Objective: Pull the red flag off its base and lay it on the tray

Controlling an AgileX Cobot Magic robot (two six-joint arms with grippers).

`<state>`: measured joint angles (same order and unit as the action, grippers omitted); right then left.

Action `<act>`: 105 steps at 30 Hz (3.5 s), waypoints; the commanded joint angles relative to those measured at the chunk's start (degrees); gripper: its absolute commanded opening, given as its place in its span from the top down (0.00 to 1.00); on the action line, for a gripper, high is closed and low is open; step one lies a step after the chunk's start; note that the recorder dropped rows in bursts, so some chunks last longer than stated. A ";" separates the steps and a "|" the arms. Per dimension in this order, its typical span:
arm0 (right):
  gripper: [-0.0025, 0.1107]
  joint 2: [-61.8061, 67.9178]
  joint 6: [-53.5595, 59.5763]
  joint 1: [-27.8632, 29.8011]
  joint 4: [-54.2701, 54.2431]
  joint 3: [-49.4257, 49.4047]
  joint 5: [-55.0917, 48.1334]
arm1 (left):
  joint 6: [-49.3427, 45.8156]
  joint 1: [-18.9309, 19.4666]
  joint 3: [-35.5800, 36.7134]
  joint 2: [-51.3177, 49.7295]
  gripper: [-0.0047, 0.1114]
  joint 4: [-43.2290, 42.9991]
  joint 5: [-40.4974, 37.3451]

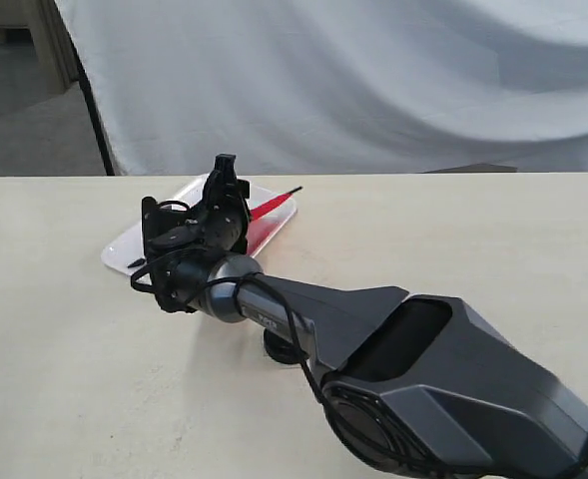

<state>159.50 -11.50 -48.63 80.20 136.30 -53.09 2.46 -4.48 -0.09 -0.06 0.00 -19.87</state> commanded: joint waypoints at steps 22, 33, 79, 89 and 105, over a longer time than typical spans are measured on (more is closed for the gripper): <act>0.98 -15.58 20.70 -4.18 -43.72 0.25 -14.77 | -0.08 -0.25 0.09 0.06 0.96 0.00 0.20; 0.98 -25.02 17.99 0.57 -59.39 -11.32 -16.87 | -0.08 -0.25 0.09 0.06 0.96 0.00 0.20; 0.98 -138.83 7.63 46.34 -75.70 -106.77 33.68 | -0.08 -0.25 0.09 0.06 0.96 0.00 0.20; 0.98 -159.50 7.63 46.33 -76.66 -114.41 42.71 | -0.08 -0.25 0.09 0.06 0.96 0.00 0.20; 0.98 -159.50 7.43 46.33 -81.06 -129.80 46.34 | -0.08 -0.25 0.09 0.06 0.96 0.00 0.20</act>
<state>0.28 -4.52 -2.31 -0.60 11.01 -9.64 2.46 -4.48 -0.09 -0.06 0.00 -19.93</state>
